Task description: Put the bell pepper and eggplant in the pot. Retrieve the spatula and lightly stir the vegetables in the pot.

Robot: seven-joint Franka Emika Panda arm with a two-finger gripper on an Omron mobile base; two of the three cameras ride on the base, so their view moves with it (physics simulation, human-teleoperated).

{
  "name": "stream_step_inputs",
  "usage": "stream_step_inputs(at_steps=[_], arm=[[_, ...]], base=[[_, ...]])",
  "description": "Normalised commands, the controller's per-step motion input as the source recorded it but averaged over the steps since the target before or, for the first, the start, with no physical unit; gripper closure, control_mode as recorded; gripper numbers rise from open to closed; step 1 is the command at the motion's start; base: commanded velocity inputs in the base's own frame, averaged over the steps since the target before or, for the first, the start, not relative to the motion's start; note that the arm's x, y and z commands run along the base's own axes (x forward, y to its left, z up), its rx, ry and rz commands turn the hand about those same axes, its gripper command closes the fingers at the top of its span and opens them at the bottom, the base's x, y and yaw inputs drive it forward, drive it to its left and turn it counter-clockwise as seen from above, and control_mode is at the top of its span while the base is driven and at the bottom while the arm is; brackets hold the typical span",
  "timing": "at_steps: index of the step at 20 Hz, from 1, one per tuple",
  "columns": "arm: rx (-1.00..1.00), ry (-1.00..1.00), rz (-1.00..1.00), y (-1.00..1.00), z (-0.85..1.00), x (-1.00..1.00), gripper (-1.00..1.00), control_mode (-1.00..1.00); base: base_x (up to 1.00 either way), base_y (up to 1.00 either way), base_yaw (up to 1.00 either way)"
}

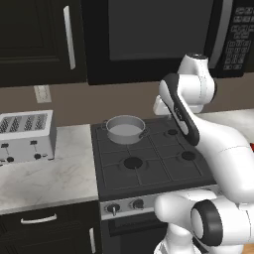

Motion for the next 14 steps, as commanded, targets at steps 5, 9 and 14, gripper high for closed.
stream_step_inputs(at_steps=[5, 9, 14], arm=[[0.0, 0.07, 0.0, 0.0, -0.11, -0.05, -1.0, -1.0], [0.0, 0.05, 0.01, -0.01, -0.16, -0.2, -1.0, -1.0], [0.0, 0.0, 0.01, -0.45, -0.07, -0.16, -1.0, -1.0]], base=[[0.0, 0.0, 0.0], [0.0, 0.0, 0.0], [0.0, 0.0, 0.0]])
